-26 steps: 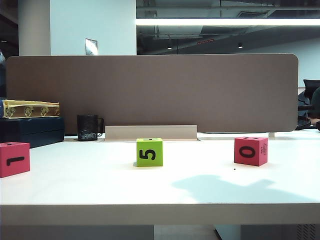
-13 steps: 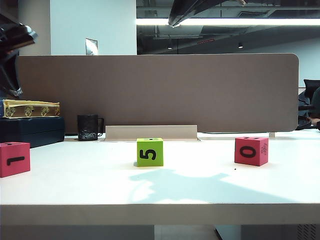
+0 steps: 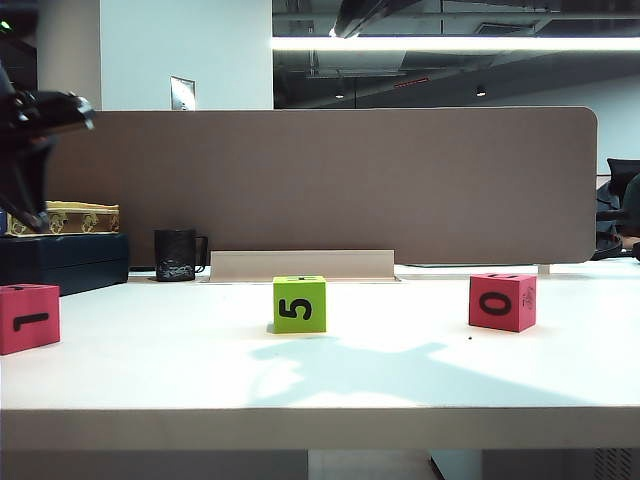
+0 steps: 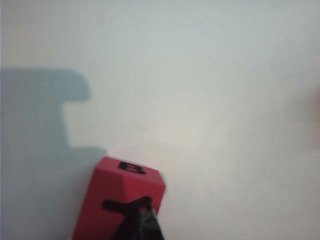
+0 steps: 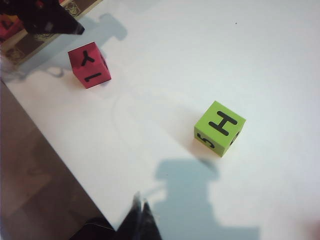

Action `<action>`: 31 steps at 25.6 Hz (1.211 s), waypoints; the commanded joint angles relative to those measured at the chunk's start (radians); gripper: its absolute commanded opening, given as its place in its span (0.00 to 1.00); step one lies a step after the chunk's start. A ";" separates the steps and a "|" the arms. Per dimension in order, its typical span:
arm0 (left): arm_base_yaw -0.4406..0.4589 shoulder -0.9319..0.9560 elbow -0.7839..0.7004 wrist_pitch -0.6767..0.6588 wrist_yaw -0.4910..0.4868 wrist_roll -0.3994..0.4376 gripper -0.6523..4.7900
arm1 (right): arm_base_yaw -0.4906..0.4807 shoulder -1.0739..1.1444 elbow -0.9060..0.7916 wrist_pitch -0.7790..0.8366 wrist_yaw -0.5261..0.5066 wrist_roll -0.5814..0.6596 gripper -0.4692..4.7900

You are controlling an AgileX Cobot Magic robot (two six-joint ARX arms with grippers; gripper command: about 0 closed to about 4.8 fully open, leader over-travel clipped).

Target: Select the appropriate blocks from the scattered letter blocks on the table and arrange them in a row to spell out "THU".

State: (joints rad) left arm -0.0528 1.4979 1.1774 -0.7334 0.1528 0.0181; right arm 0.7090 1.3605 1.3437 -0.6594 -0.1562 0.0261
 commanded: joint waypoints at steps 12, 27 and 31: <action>-0.030 0.067 0.003 -0.038 -0.089 0.039 0.11 | 0.042 0.063 0.010 0.006 0.003 -0.024 0.08; -0.031 0.122 0.004 -0.022 -0.089 0.053 0.11 | 0.042 0.064 0.010 0.009 0.004 -0.024 0.08; -0.031 0.145 0.004 0.000 -0.089 0.054 0.11 | 0.042 0.065 0.010 0.010 0.005 -0.024 0.08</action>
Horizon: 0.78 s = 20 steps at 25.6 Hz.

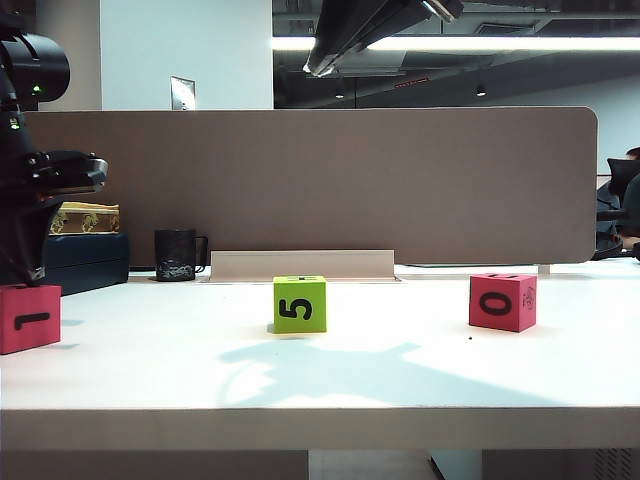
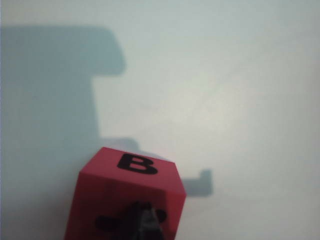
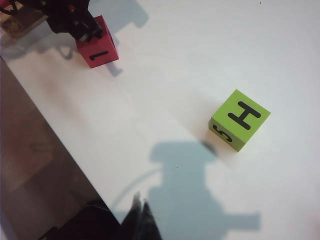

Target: Select the appropriate blocks from the scattered letter blocks on the table and arrange them in a row to spell out "THU".

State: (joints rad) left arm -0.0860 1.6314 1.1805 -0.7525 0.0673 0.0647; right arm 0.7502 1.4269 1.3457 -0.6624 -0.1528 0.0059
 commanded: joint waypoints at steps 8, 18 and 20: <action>0.001 0.035 0.001 0.113 0.005 0.007 0.11 | 0.001 0.000 0.008 0.011 0.002 -0.003 0.08; 0.001 0.047 0.002 0.294 0.027 0.007 0.11 | 0.000 0.016 0.008 0.013 0.006 -0.007 0.08; 0.000 0.047 0.030 0.317 0.027 0.007 0.11 | -0.002 0.020 0.008 0.015 0.006 -0.007 0.08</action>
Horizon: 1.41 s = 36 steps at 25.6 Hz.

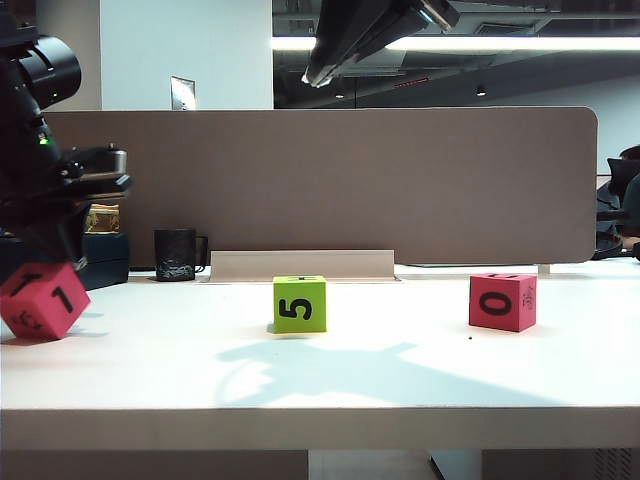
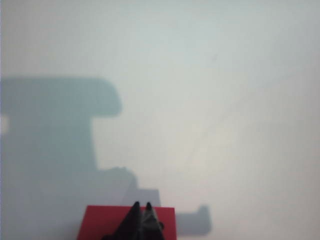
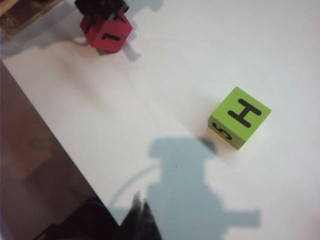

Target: Select the appropriate blocks from the scattered letter blocks on the table and arrange them in a row to spell out "THU".

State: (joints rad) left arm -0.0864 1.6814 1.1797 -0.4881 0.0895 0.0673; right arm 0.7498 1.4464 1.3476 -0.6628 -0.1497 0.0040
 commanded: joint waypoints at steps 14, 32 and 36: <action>-0.005 -0.003 0.194 -0.220 0.001 -0.016 0.38 | -0.004 0.001 0.006 0.014 0.047 -0.010 0.08; -0.005 0.109 0.192 -0.322 -0.026 -0.014 0.75 | -0.004 0.001 0.005 0.003 0.047 -0.025 0.08; -0.005 0.121 0.193 -0.315 -0.024 -0.008 0.75 | -0.003 0.001 0.005 0.001 0.047 -0.024 0.08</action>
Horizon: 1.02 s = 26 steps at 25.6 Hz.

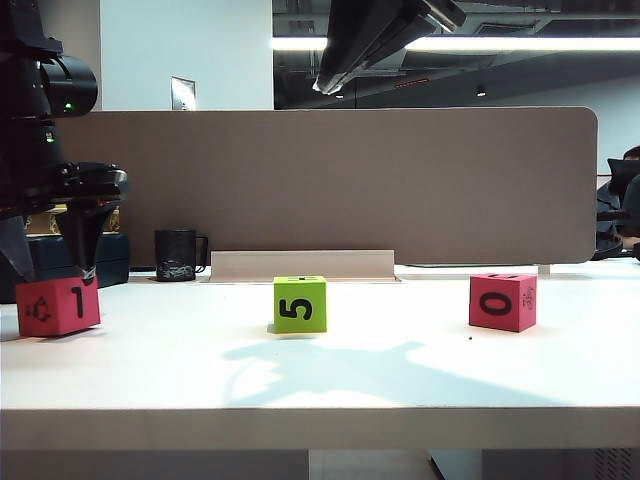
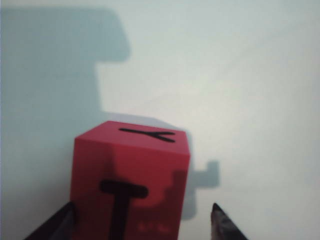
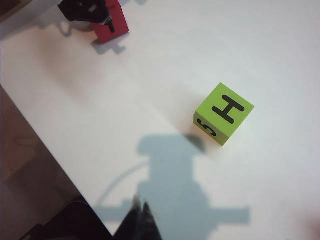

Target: Select the appropriate blocks from the scattered letter blocks on the table and arrange them in a row to spell out "THU".

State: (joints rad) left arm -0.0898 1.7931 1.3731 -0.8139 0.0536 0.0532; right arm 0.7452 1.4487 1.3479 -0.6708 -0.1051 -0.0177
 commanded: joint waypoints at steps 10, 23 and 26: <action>-0.011 -0.011 0.010 -0.023 0.010 -0.001 0.76 | 0.001 -0.001 0.005 0.017 0.002 -0.003 0.08; -0.013 0.004 0.067 -0.044 0.010 0.029 0.94 | 0.001 -0.001 0.005 0.013 -0.001 -0.003 0.08; -0.013 0.016 0.063 -0.048 0.010 0.029 0.94 | 0.001 -0.001 0.005 0.014 -0.001 -0.003 0.08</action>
State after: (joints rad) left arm -0.1024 1.8057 1.4387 -0.8570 0.0631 0.0784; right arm 0.7448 1.4487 1.3479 -0.6704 -0.1051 -0.0177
